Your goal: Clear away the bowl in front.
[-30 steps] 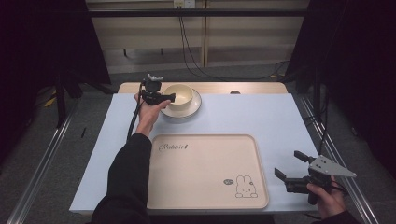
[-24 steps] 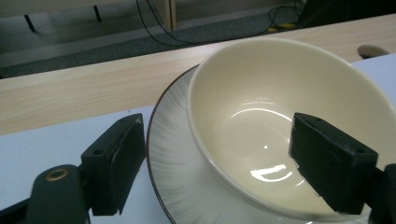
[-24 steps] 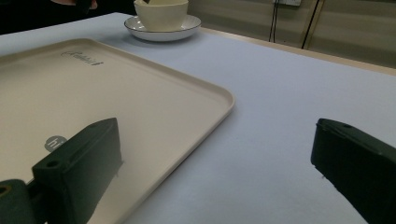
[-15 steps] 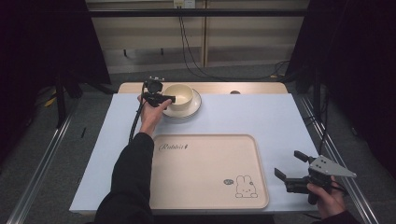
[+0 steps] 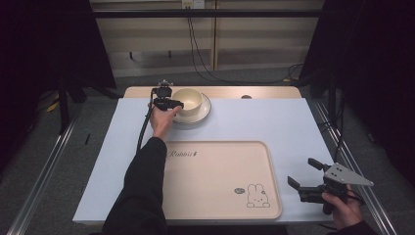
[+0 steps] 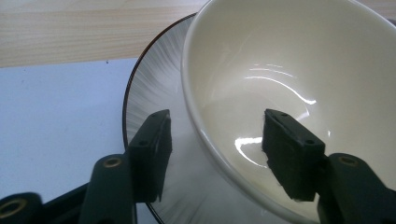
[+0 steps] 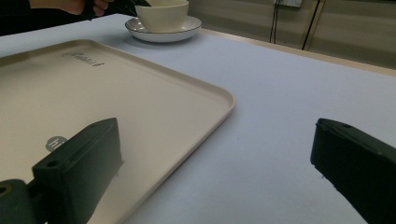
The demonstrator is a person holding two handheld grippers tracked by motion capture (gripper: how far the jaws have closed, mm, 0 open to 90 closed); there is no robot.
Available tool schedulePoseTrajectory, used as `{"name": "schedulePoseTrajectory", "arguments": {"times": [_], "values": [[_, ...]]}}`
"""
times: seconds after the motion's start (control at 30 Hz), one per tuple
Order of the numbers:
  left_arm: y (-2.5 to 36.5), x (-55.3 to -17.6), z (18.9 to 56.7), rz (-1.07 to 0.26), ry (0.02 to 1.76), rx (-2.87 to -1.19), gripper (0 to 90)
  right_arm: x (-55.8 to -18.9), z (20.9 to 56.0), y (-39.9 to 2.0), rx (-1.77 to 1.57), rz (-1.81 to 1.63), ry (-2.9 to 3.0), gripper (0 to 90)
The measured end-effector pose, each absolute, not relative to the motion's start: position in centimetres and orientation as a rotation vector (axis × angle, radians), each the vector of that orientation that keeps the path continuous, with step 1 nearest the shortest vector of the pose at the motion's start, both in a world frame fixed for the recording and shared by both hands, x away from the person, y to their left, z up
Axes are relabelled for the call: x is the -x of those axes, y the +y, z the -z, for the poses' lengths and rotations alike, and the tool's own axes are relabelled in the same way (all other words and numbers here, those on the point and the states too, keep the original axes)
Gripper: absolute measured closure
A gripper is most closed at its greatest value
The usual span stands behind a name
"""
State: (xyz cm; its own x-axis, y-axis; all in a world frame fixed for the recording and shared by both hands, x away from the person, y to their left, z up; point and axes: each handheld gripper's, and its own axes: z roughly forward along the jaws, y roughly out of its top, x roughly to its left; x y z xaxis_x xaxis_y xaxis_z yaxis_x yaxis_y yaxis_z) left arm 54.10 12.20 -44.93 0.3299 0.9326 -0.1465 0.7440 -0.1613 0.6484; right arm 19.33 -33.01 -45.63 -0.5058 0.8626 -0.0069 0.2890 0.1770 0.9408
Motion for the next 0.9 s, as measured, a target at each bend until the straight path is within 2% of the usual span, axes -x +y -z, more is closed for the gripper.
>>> {"name": "schedulePoseTrajectory", "arguments": {"times": [0.47, 0.7, 0.9], "values": [[12.24, -54.47, 45.02, -0.299, 1.565, -1.946, 64.0, -19.23, 45.62, -33.04, -1.086, -1.331, 1.899, 1.2], [12.63, -54.48, 45.17, -0.278, 1.606, -1.927, 78.0, -19.23, 45.61, -33.05, -1.078, -1.326, 1.892, 1.2], [12.8, -54.61, 45.24, -0.25, 1.624, -1.897, 81.3, -19.23, 45.62, -33.04, -1.076, -1.327, 1.894, 1.2]]}}
